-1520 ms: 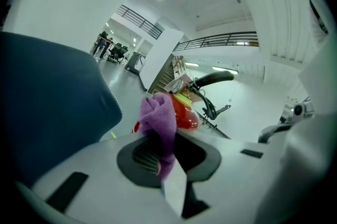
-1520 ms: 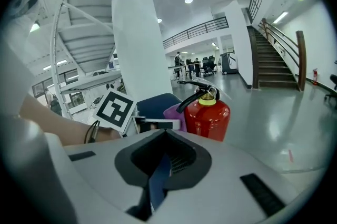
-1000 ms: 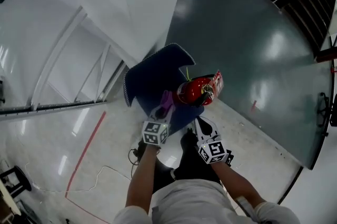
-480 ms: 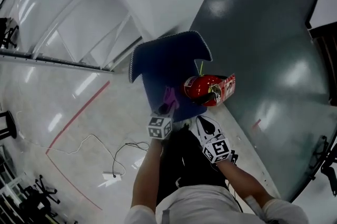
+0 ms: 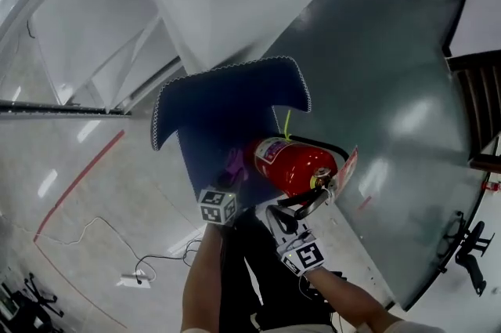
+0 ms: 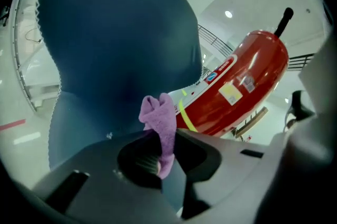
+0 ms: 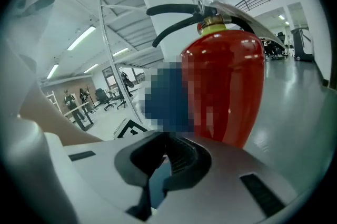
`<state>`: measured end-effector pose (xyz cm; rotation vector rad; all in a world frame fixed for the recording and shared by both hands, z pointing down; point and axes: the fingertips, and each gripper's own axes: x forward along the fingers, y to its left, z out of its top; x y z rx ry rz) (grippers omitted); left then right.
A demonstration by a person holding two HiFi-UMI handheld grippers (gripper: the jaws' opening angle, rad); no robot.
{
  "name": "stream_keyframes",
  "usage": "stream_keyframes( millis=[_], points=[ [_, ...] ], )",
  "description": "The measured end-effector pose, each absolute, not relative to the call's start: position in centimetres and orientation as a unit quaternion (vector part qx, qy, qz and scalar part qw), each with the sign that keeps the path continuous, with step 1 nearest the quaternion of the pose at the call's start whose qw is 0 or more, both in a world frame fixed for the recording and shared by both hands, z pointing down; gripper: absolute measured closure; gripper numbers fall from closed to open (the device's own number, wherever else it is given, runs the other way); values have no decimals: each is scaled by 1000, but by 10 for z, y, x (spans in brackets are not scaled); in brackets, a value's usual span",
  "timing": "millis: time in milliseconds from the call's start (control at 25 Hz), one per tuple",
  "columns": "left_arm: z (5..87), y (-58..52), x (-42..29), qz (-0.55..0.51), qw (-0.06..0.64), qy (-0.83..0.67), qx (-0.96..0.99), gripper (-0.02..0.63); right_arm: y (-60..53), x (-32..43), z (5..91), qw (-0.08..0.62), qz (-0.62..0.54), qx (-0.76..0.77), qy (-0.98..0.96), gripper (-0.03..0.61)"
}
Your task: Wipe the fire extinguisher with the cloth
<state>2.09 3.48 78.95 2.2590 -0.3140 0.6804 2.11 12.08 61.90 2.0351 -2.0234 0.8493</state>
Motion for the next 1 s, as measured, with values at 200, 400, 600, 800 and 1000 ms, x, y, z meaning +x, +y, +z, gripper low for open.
stream_keyframes(
  millis=[200, 400, 600, 800, 1000],
  points=[
    [818, 43, 26, 272, 403, -109, 867, 557, 123, 30, 654, 101, 308, 697, -640, 566],
    [819, 45, 57, 266, 404, -65, 873, 557, 119, 50, 658, 96, 314, 711, -622, 566],
    [798, 49, 62, 236, 430, -52, 870, 557, 125, 47, 656, 103, 315, 706, -626, 566],
    [750, 56, 63, 222, 429, -54, 874, 557, 132, 43, 642, 108, 314, 702, -629, 566],
    [676, 62, 63, 217, 407, -43, 886, 557, 143, 33, 605, 101, 308, 708, -627, 566]
  ],
)
